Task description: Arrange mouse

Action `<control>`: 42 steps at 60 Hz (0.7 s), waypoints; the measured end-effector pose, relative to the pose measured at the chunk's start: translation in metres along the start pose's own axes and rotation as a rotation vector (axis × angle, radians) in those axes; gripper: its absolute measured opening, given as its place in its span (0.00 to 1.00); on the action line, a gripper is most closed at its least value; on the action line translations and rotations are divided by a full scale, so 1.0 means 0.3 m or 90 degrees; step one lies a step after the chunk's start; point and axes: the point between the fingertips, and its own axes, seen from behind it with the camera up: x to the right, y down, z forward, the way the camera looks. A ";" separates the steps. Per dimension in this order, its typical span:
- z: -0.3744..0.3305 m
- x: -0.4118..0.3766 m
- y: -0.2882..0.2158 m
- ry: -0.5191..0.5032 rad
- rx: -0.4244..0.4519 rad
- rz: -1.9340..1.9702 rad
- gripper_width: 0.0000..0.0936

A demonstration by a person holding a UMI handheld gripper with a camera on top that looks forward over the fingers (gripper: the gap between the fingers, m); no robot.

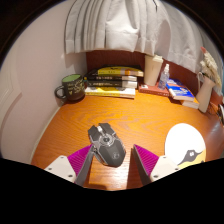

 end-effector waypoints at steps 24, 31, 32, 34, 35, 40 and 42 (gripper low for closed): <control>0.166 0.073 -0.156 0.052 0.001 0.064 0.55; 0.170 0.075 -0.160 0.058 -0.009 0.081 0.49; 0.170 0.075 -0.160 0.056 -0.009 0.081 0.49; 0.168 0.075 -0.160 0.052 -0.010 0.084 0.47; 0.167 0.075 -0.159 0.050 -0.011 0.087 0.46; 0.169 0.076 -0.160 0.037 -0.016 0.096 0.41; 0.169 0.075 -0.160 0.033 -0.020 0.095 0.40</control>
